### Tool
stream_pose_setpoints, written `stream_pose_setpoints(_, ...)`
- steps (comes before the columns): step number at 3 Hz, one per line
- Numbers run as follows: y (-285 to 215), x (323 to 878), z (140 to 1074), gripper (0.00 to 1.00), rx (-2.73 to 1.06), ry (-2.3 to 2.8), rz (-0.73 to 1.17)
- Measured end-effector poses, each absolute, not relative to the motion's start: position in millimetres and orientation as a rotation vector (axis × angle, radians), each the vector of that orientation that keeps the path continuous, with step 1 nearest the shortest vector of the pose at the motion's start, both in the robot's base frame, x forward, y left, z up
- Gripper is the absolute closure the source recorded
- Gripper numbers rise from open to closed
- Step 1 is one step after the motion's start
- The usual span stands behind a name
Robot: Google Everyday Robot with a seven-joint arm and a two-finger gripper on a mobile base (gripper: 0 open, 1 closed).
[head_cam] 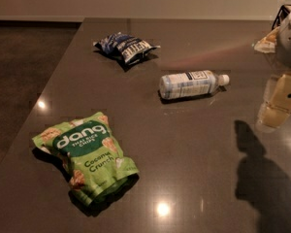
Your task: Move green rice chip bag near blue chip bag
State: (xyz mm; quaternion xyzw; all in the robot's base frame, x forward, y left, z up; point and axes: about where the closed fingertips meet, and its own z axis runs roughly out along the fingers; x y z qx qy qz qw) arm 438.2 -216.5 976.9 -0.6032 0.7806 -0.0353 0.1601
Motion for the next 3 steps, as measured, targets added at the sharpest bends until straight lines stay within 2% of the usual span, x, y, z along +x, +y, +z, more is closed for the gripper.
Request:
stream_pose_setpoints(2,-201.9,434.6,973.1,0.00,-1.713,2.221,-0.033)
stream_pose_setpoints(3,-168.4,422.8,964.6,0.00,-1.723,2.161,0.073)
